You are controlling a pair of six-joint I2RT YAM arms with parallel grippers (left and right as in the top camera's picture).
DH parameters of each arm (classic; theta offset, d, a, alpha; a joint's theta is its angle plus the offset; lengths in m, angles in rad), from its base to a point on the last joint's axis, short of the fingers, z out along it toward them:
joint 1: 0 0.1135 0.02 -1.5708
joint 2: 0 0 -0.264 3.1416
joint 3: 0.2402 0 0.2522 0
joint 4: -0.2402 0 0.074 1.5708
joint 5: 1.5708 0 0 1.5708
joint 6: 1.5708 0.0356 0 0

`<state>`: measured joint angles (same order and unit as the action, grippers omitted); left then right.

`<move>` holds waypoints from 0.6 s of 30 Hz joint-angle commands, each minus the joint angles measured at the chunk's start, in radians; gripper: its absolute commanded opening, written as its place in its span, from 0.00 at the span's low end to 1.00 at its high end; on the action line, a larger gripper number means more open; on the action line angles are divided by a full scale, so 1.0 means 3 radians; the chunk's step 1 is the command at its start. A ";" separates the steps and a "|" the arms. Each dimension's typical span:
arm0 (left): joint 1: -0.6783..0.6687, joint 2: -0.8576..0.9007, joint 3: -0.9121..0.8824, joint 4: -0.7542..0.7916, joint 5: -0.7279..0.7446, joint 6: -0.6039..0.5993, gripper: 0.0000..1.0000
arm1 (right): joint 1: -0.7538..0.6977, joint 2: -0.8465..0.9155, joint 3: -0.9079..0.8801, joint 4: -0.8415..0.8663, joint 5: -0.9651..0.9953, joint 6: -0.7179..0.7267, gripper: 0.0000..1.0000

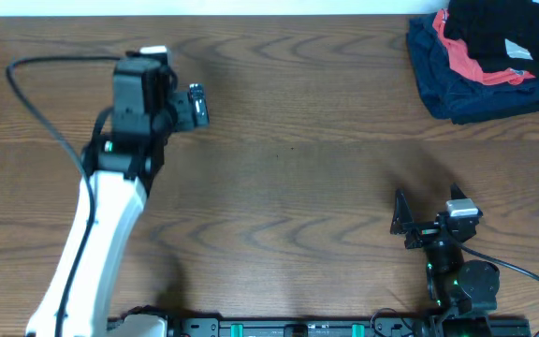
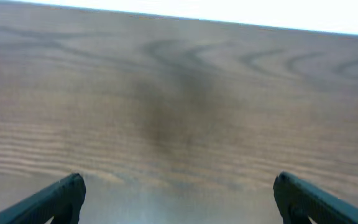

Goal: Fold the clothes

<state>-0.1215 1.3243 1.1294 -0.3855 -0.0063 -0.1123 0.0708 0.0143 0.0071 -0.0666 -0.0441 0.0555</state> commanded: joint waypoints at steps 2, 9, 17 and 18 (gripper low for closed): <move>0.0145 -0.0573 -0.0654 0.0374 0.0078 0.0112 0.98 | 0.0029 -0.0032 -0.0005 -0.0017 0.0034 -0.0051 0.99; 0.0559 -0.1558 -0.1907 0.1382 0.0601 0.0108 0.98 | 0.0029 -0.0032 -0.0005 -0.0017 0.0036 -0.0051 0.99; 0.0743 -0.2694 -0.2805 0.1616 0.0593 0.0112 0.98 | 0.0029 -0.0032 -0.0005 -0.0017 0.0036 -0.0051 0.99; 0.0760 -0.2813 -0.2874 0.1615 0.0593 0.0112 0.98 | 0.0029 -0.0032 -0.0005 -0.0017 0.0036 -0.0051 0.99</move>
<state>0.0902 0.5602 0.3080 0.0875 0.1547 -0.0963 0.0715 0.0120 0.0071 -0.0673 -0.0437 0.0555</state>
